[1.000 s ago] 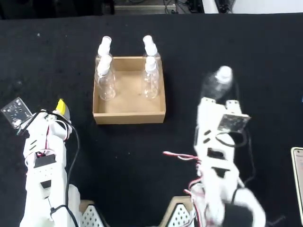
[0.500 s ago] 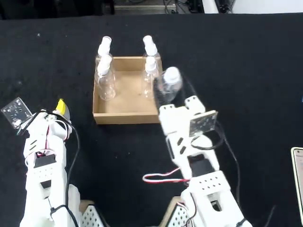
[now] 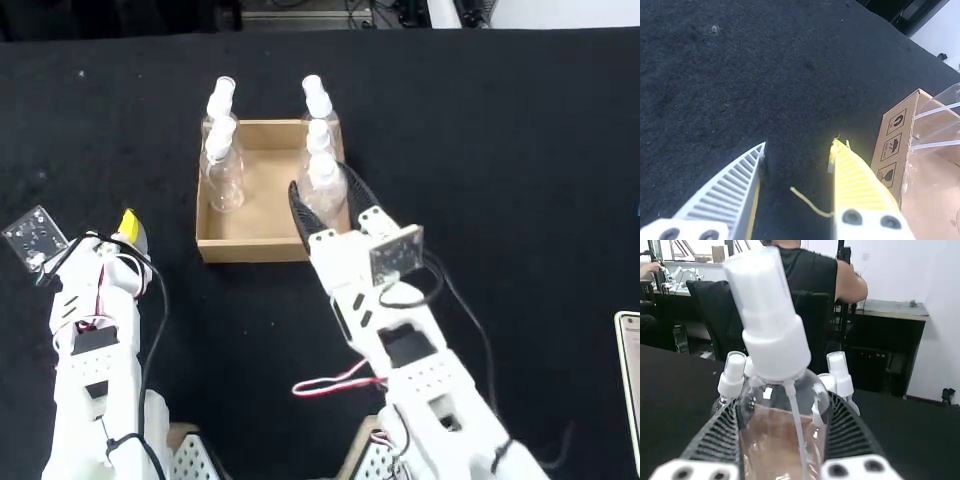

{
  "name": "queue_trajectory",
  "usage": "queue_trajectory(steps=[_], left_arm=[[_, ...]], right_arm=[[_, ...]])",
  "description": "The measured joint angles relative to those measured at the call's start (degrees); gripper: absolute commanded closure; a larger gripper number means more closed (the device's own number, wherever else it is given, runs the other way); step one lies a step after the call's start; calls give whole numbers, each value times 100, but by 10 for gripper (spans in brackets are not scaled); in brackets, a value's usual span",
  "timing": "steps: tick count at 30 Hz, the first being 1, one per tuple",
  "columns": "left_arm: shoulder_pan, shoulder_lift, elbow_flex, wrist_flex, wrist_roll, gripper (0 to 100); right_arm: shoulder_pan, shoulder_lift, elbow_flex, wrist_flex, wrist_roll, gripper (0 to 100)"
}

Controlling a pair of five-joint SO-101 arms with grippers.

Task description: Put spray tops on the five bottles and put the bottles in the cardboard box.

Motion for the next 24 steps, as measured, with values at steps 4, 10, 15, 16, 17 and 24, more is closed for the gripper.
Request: queue_trajectory(steps=[4,10,15,16,17,24], left_arm=[[0,0,0,0,0,819],[0,0,0,0,0,819],[0,0,0,0,0,819],[0,0,0,0,0,819],[0,0,0,0,0,819],[0,0,0,0,0,819]], right_arm=[[-132,1222,-264,-1037,-9,988],[-141,3077,-571,-2470,-9,988],[-141,4360,-914,-3323,-9,988],[-141,4589,-985,-3455,-9,988],[-141,4800,-1064,-3560,-9,988],[-149,5899,-1538,-3789,-9,987]])
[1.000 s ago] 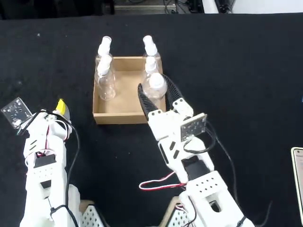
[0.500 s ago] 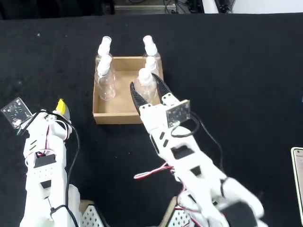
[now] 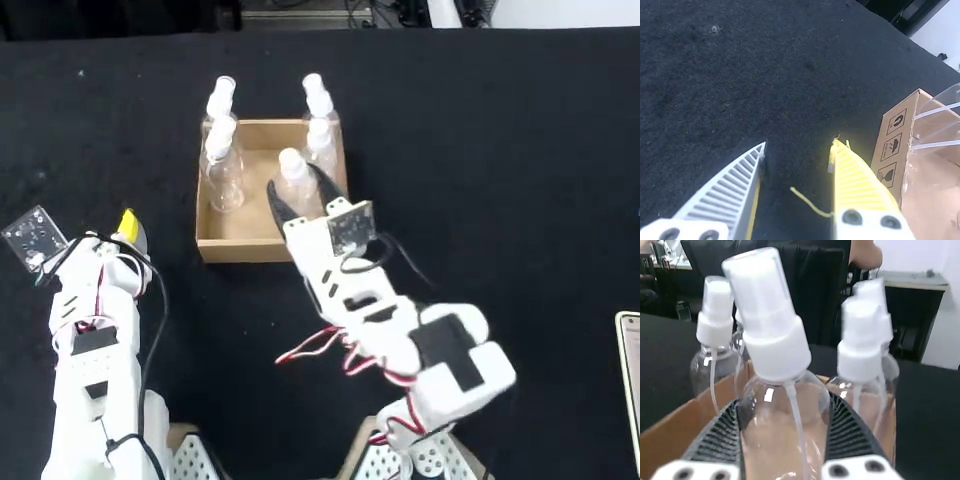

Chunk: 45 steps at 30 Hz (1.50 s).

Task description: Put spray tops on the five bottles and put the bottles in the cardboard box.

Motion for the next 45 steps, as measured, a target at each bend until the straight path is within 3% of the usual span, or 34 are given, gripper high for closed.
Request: queue_trajectory(steps=[34,40,45], left_arm=[[0,0,0,0,0,819],[0,0,0,0,0,819],[0,0,0,0,0,819]], right_arm=[[-431,624,-220,-79,0,980],[-466,818,-396,-79,0,839],[-624,818,-396,-79,0,869]])
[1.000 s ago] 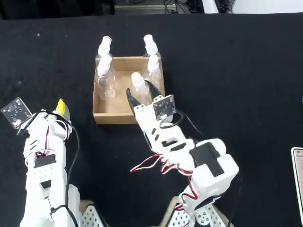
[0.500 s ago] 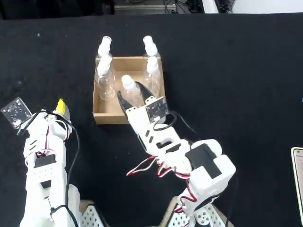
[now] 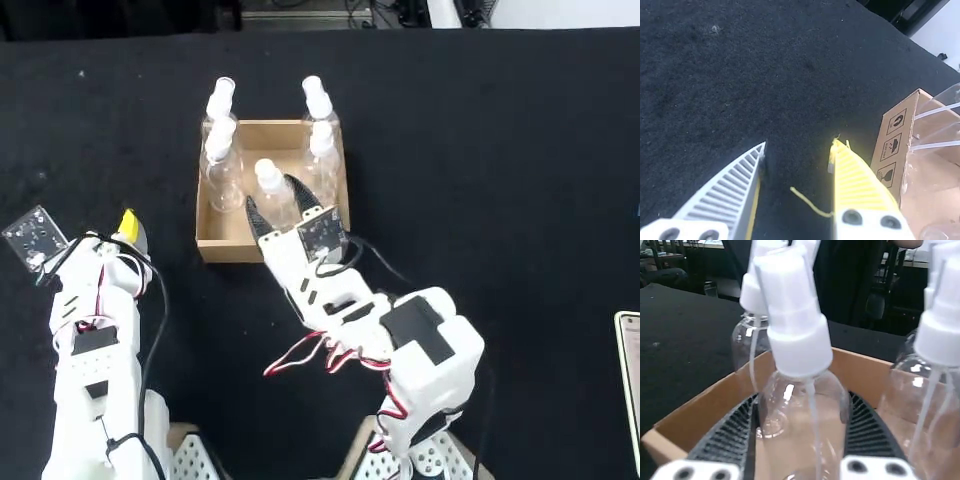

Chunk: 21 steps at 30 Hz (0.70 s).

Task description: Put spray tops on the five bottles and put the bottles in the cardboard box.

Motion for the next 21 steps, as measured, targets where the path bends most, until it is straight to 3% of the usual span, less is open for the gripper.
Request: queue_trajectory(steps=[6,13,21], left_arm=[[0,0,0,0,0,819],[0,0,0,0,0,819],[0,0,0,0,0,819]], right_arm=[[-26,0,0,0,0,897],[-62,9,0,0,0,749],[-255,9,0,0,0,751]])
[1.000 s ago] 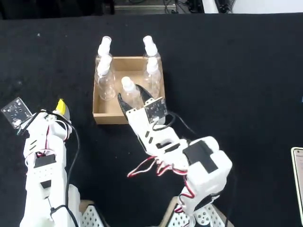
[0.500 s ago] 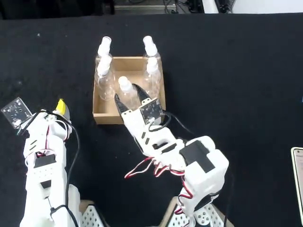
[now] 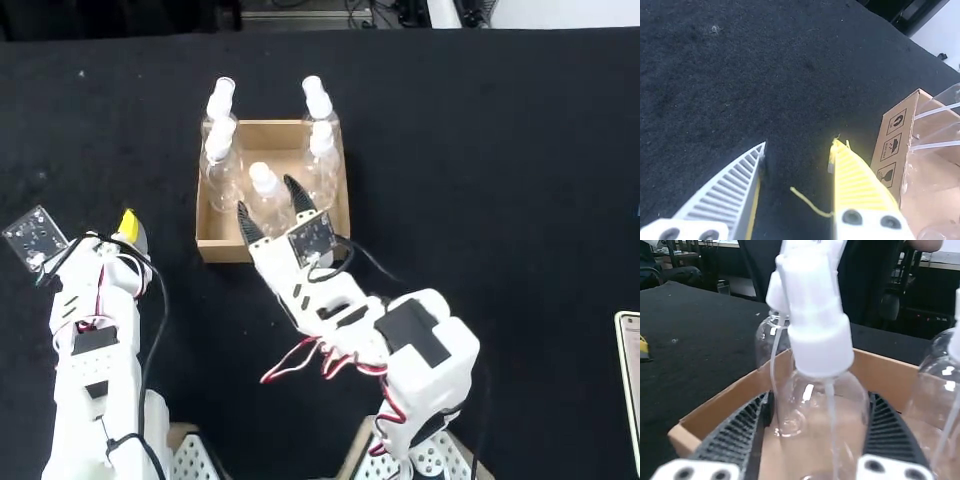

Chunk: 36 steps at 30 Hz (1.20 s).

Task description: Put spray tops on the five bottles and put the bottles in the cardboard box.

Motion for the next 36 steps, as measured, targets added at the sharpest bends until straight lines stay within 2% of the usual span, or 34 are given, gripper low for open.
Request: queue_trajectory(steps=[22,29,32,36], left_arm=[[0,0,0,0,0,819],[0,0,0,0,0,819],[0,0,0,0,0,819],[0,0,0,0,0,819]], right_arm=[[-18,-35,18,-378,158,750],[-18,-1310,571,-378,255,753],[-18,-1943,598,35,255,751],[-114,-2760,536,1081,255,752]])
